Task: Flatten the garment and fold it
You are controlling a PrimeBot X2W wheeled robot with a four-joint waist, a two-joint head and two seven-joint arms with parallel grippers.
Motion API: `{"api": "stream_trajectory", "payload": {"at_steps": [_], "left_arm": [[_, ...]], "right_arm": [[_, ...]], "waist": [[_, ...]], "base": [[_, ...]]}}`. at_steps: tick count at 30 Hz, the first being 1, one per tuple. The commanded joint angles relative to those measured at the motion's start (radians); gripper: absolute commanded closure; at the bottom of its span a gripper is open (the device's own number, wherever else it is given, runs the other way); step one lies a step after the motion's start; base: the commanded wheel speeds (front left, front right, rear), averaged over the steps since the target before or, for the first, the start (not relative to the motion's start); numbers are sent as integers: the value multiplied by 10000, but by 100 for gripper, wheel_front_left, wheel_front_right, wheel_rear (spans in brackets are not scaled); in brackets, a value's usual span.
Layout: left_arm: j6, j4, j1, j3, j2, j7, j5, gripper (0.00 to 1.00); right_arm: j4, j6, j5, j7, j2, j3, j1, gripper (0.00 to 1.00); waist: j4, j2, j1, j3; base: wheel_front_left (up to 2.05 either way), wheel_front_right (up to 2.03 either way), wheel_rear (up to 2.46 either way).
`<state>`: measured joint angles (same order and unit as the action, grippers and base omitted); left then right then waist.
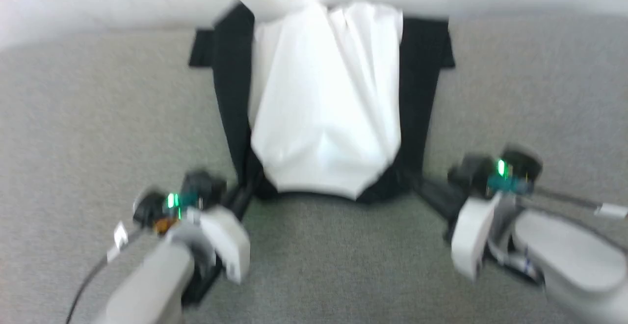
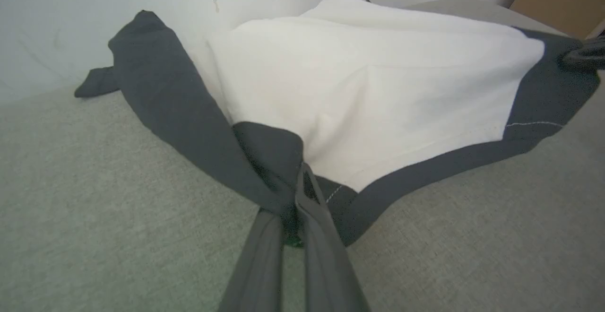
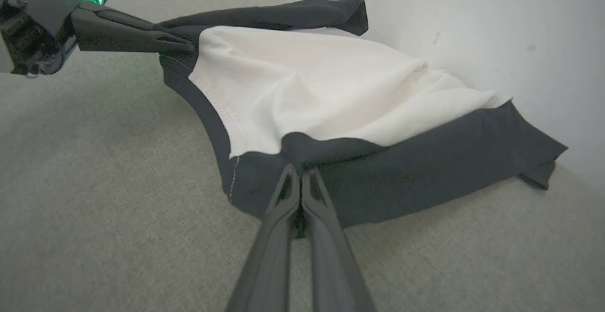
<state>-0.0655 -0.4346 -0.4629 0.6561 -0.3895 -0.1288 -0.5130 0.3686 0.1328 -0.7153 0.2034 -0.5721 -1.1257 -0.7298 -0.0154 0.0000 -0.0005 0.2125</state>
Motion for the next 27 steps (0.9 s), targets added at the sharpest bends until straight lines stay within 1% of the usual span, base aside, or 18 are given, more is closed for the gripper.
{"api": "stream_trajectory", "payload": {"at_steps": [1, 7, 14, 19, 22, 25, 27], "left_arm": [[117, 287, 443, 66, -150, 108, -105, 100], [633, 1960, 2379, 365, -841, 1020, -400, 100], [1460, 3716, 4234, 456, -1611, 2047, -866, 100], [1965, 4654, 5350, 563, -2036, 2949, -1362, 100], [2134, 5029, 5797, 643, -2225, 3371, -1607, 100], [2163, 5090, 6118, 804, -2327, 3720, -1797, 100], [2157, 5030, 6220, 871, -2286, 3806, -1896, 100]], "right_arm": [[-161, -21, -215, -174, -100, -155, 363, 100], [-1116, -21, -1169, -1147, -789, -733, 1723, 100], [-2088, -21, -2197, -2272, -1541, -865, 2888, 100], [-2676, -21, -2832, -3225, -1965, -898, 3616, 100], [-2877, -21, -3103, -3687, -2154, -793, 4002, 100], [-2879, -21, -3261, -4125, -2259, -662, 4383, 100], [-2784, -21, -3275, -4421, -2289, -572, 4615, 100]], "waist": [[171, 0, 5, -1277], [283, 0, 5, -2085], [324, 0, 5, -2690], [370, 0, 5, -2935], [425, 0, 5, -2980], [475, 0, 5, -3019], [505, 0, 5, -3041]], "base": [[0, 0, 0], [0, 0, 0], [0, 0, 0], [0, 0, 0], [0, 0, 0], [0, 0, 0], [0, 0, 0]]}}
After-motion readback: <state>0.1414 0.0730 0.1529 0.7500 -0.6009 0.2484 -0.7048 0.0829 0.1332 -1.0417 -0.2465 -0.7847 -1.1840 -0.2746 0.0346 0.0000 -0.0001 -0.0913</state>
